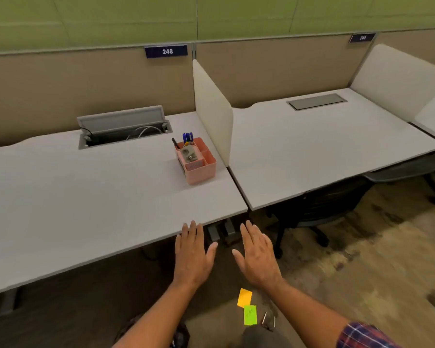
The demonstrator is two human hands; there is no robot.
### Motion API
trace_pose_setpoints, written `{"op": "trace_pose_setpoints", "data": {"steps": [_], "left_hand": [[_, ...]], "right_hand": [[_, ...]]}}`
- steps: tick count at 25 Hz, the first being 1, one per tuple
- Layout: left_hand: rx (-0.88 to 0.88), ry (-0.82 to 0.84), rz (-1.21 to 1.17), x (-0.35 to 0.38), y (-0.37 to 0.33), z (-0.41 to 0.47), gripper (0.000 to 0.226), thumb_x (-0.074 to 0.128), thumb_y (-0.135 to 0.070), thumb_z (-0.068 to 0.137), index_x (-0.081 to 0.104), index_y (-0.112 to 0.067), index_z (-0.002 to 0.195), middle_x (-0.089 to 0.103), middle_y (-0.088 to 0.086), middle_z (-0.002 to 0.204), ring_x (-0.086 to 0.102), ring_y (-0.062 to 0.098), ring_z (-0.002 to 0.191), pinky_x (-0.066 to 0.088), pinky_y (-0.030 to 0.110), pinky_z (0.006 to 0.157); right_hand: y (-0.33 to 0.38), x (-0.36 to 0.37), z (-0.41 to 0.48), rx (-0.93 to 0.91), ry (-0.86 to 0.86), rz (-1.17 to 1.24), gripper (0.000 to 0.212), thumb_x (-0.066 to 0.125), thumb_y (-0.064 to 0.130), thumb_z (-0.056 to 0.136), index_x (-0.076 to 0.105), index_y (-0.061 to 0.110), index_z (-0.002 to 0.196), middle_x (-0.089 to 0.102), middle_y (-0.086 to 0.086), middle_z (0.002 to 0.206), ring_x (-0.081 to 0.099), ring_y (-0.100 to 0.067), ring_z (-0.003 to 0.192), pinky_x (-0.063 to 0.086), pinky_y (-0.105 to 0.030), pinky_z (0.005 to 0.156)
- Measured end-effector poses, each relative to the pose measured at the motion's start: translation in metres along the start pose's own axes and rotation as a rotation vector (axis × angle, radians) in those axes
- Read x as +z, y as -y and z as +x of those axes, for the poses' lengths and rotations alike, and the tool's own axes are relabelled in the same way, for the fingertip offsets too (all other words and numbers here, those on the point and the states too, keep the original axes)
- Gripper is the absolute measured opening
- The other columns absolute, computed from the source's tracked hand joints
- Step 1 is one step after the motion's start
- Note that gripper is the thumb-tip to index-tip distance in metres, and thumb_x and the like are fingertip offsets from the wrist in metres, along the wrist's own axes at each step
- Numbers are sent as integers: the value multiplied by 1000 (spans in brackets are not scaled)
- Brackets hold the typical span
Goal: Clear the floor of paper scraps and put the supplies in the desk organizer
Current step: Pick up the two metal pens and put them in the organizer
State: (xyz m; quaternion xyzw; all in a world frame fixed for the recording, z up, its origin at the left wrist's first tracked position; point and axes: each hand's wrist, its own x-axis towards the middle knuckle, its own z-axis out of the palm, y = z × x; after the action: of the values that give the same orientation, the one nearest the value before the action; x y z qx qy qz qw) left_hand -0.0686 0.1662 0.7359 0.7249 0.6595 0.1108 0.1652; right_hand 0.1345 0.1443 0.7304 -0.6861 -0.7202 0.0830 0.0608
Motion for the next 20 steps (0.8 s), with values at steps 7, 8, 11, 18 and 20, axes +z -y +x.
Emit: {"op": "trace_pose_setpoints", "data": {"steps": [7, 8, 11, 18, 20], "left_hand": [[-1, 139, 42, 71, -36, -57, 76, 33, -58, 105, 20, -13, 166, 16, 9, 176, 4, 29, 164, 12, 51, 133], [0, 169, 46, 87, -44, -64, 76, 33, -58, 105, 21, -13, 165, 16, 9, 176, 4, 29, 164, 12, 50, 133], [-6, 219, 43, 140, -71, -77, 76, 36, -57, 105, 23, -12, 165, 19, 9, 175, 8, 29, 164, 14, 50, 133], [-123, 365, 35, 293, -119, -106, 73, 45, -51, 104, 27, -12, 164, 26, 9, 173, 17, 29, 162, 20, 45, 131], [-181, 398, 28, 349, -120, -107, 70, 52, -47, 102, 35, -11, 160, 39, 13, 166, 32, 33, 156, 29, 46, 125]], "right_hand": [[-78, 29, -82, 163, 99, 23, 78, 50, 52, 97, 28, 13, 160, 28, -11, 168, 30, -28, 154, 33, -47, 121], [-95, 35, -94, 191, 115, 27, 77, 51, 52, 97, 30, 12, 160, 30, -11, 167, 32, -29, 152, 34, -46, 119], [-151, 59, -128, 285, 162, 106, 75, 57, 47, 96, 35, 11, 157, 36, -13, 163, 37, -31, 149, 36, -46, 116], [-277, 160, -171, 416, 377, 185, 67, 55, 46, 97, 36, 14, 153, 44, -9, 156, 46, -29, 138, 41, -45, 110], [-306, 207, -175, 437, 430, 202, 65, 54, 47, 98, 38, 14, 152, 46, -9, 153, 47, -29, 136, 43, -45, 110]]}}
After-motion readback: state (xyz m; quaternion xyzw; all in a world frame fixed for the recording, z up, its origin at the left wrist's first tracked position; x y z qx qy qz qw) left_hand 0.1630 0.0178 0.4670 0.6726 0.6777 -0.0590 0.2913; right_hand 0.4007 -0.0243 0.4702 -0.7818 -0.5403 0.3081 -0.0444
